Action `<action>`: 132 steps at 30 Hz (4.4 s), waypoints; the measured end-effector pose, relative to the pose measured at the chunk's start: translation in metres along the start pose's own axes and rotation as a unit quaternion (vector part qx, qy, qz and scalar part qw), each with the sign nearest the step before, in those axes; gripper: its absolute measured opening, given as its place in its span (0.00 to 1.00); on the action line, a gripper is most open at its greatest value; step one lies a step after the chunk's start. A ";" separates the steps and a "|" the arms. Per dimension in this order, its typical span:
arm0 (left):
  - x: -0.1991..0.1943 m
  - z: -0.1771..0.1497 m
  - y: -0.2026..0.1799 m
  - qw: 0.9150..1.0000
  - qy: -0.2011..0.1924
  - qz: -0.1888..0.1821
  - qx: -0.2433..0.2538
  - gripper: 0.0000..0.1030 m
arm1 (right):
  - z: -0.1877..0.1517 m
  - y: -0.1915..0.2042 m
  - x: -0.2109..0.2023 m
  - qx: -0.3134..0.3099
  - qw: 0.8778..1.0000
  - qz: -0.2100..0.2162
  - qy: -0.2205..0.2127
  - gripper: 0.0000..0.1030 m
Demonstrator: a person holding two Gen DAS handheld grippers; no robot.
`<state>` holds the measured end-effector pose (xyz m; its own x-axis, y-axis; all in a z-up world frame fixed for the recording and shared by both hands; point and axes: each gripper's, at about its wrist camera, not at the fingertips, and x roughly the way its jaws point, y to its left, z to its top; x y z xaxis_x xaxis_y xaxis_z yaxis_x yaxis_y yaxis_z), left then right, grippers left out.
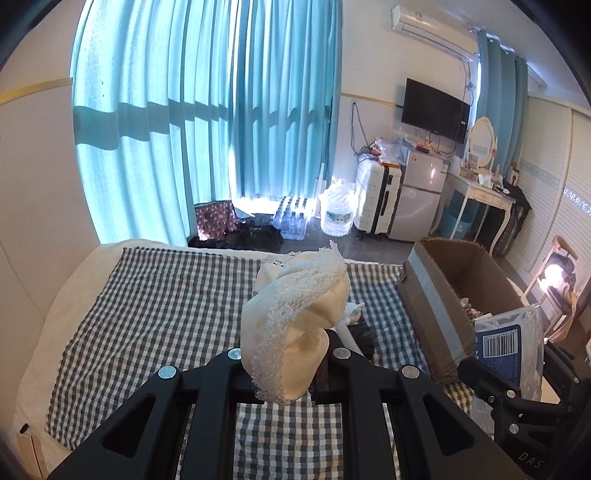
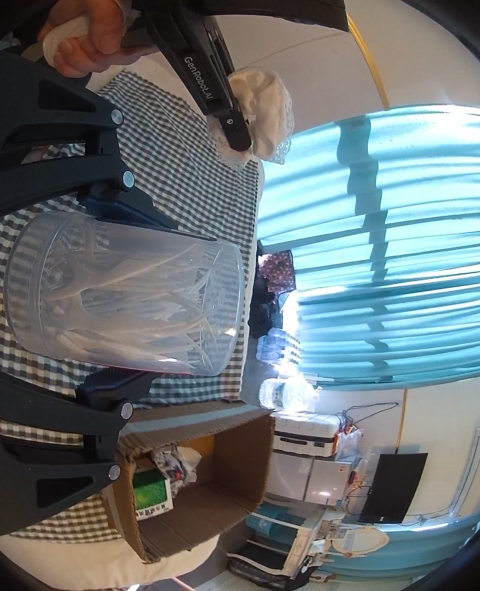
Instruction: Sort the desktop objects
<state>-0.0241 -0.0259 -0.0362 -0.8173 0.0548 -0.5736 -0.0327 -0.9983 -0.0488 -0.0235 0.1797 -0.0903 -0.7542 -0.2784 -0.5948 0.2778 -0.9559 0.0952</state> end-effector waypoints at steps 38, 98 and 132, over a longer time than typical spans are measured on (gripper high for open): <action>-0.015 0.025 -0.110 0.997 -0.028 -0.055 0.044 0.13 | 0.032 -0.084 -0.089 0.020 0.993 -0.073 -0.090 0.62; 0.247 -0.009 -0.323 0.960 0.153 -0.182 0.150 0.13 | 0.004 -0.314 0.067 0.123 0.981 -0.146 0.033 0.62; 0.145 0.031 -0.282 0.973 0.087 -0.177 0.123 0.94 | 0.030 -0.269 -0.018 0.127 0.978 -0.164 -0.012 0.64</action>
<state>-0.1508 0.2626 -0.0801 -0.6203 0.3777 -0.6874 -0.4490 -0.8896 -0.0837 -0.1031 0.4390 -0.0811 -0.7929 0.0472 -0.6076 -0.1352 -0.9858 0.0999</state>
